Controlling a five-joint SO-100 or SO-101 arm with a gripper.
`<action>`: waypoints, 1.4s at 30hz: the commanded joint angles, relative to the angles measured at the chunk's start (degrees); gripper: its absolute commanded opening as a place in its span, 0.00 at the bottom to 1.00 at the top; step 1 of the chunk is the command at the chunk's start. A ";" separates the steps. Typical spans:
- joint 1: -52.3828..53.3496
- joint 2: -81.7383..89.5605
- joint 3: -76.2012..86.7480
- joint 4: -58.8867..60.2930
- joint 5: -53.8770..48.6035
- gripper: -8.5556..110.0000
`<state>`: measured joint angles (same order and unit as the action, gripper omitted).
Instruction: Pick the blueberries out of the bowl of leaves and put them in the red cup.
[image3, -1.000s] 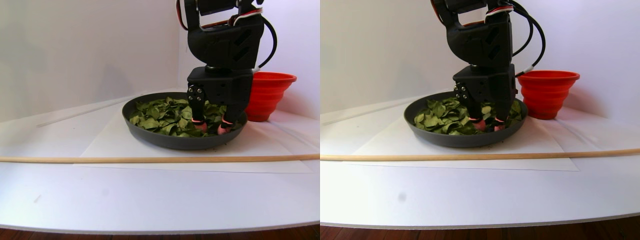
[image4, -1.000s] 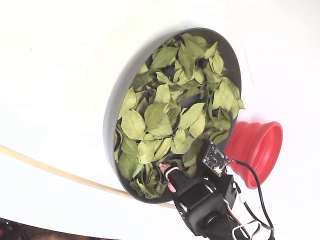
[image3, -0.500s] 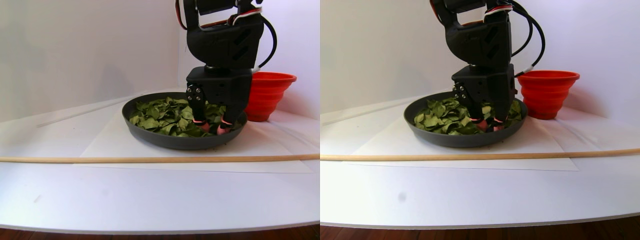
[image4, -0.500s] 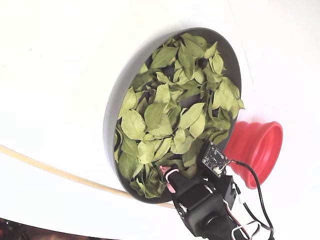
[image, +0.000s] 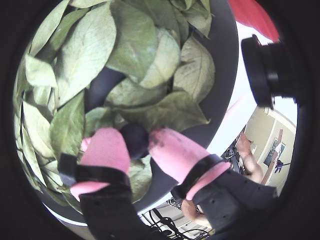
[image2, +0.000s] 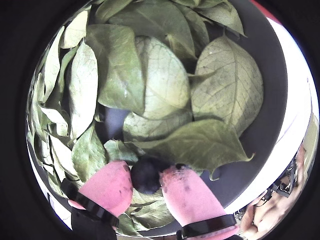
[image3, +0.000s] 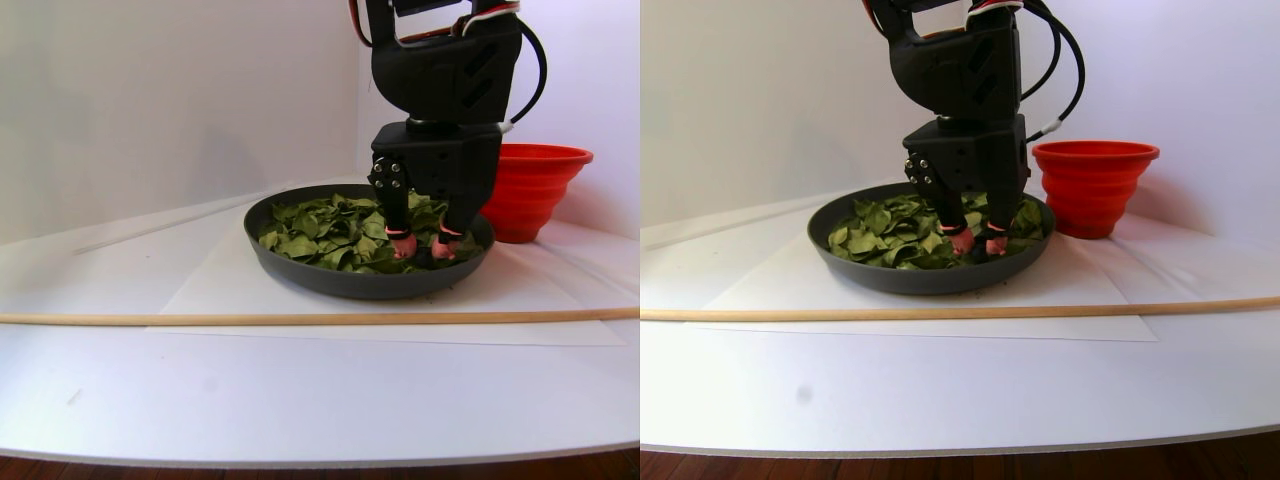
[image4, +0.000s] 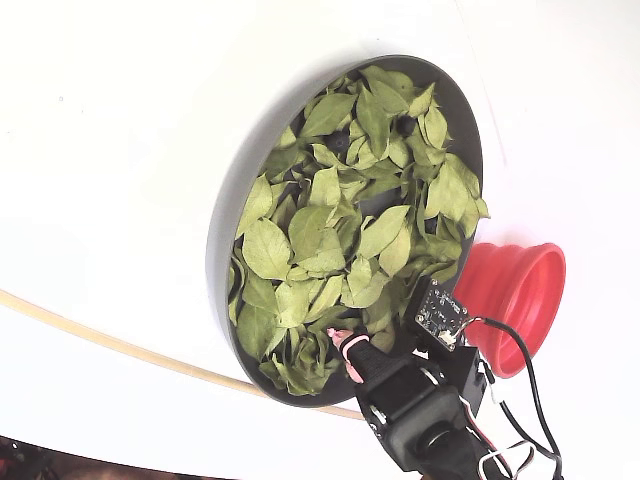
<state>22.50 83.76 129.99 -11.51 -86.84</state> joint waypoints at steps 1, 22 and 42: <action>-0.09 6.24 -0.18 0.62 -0.18 0.15; -0.35 15.29 1.23 5.62 -1.76 0.15; 0.09 24.35 2.11 10.02 -4.57 0.15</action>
<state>22.41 101.95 132.19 -1.67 -90.79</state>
